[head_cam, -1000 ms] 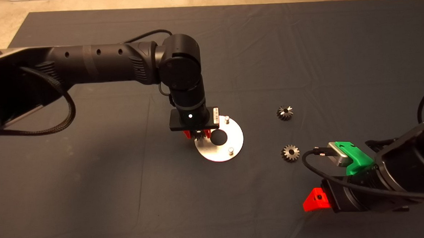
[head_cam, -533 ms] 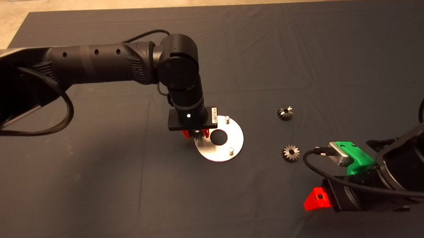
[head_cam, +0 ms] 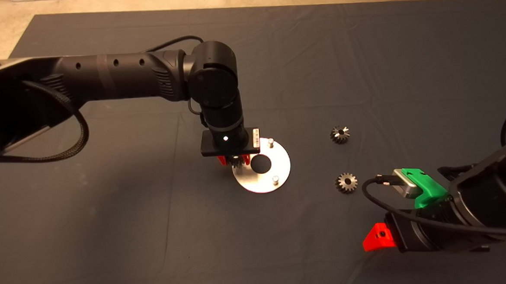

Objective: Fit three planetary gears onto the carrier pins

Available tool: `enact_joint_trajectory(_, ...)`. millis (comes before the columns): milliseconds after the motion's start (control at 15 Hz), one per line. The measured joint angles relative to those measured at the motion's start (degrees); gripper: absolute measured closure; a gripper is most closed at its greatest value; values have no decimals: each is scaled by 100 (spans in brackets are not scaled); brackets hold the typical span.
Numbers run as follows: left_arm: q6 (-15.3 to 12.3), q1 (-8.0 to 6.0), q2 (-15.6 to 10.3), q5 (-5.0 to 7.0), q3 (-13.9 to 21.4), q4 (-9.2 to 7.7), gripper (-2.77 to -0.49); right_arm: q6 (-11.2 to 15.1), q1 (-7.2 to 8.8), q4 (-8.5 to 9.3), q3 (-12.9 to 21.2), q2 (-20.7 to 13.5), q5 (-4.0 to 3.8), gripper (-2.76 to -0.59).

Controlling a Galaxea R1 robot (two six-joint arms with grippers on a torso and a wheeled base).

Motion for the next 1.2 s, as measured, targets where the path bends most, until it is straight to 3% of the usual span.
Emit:
enact_joint_trajectory(467, 0, 213, 5, -1, 0, 1, -93, 0, -1, 0, 0, -7, 0, -275)
enact_joint_trajectory(733, 39, 223, 19, -9, 0, 2, -93, 0, -1, 0, 0, -7, 0, -275)
enact_joint_trajectory(1067, 83, 223, 46, -161, -45, 2, -93, 0, 0, 0, 0, -7, 0, -275)
enact_joint_trajectory(1200, 139, 223, 41, -161, -52, 2, -93, 0, -1, 0, 0, -7, 0, -275)
